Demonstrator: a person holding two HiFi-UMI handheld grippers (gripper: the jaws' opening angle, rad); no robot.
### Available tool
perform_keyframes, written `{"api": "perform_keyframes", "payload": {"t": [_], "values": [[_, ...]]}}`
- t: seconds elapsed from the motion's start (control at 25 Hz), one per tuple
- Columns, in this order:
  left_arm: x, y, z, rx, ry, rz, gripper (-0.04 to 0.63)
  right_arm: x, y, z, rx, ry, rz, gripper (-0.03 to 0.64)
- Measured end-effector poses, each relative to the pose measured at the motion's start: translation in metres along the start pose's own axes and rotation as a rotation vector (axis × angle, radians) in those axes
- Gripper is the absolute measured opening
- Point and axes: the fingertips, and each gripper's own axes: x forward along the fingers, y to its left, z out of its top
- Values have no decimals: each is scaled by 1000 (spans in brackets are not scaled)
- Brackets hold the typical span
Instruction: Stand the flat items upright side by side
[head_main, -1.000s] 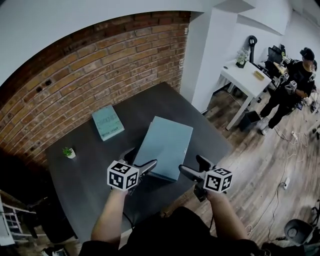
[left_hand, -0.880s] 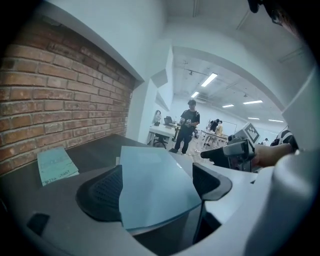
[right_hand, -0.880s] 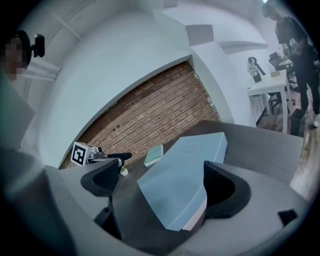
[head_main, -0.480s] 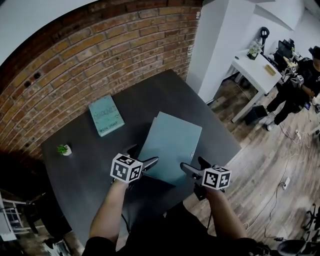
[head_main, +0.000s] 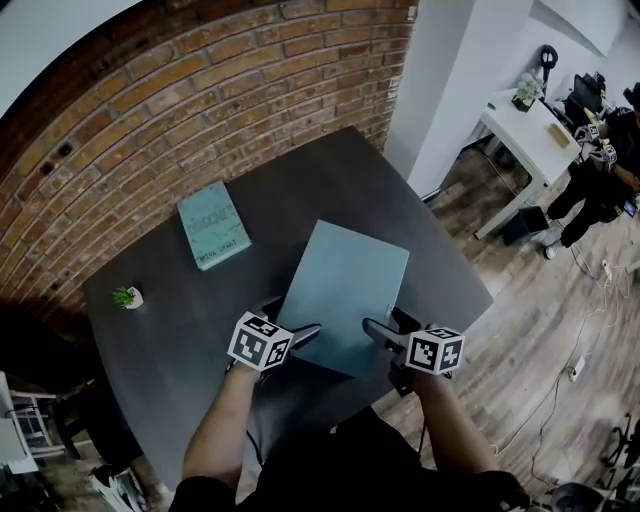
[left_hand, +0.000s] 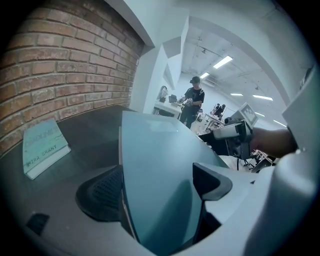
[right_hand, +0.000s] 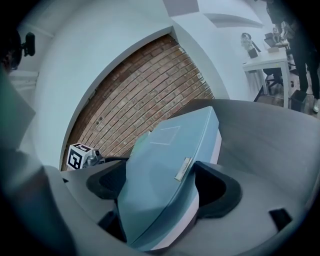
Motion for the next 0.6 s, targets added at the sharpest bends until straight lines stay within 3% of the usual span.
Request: {"api": "perform_keyframes", "payload": {"t": [0.24,0.4,0.6], "values": [[-4,-3,-6,-31,-2,-10,460,6,1,1,-13,31,7,445],[-4,5,-15,-54,33,-35,460,11,-6,-19,8,120,-10,446],[2,12,-20,-130,81,-129,468,23,-18,-41,99,182,-37,470]]}}
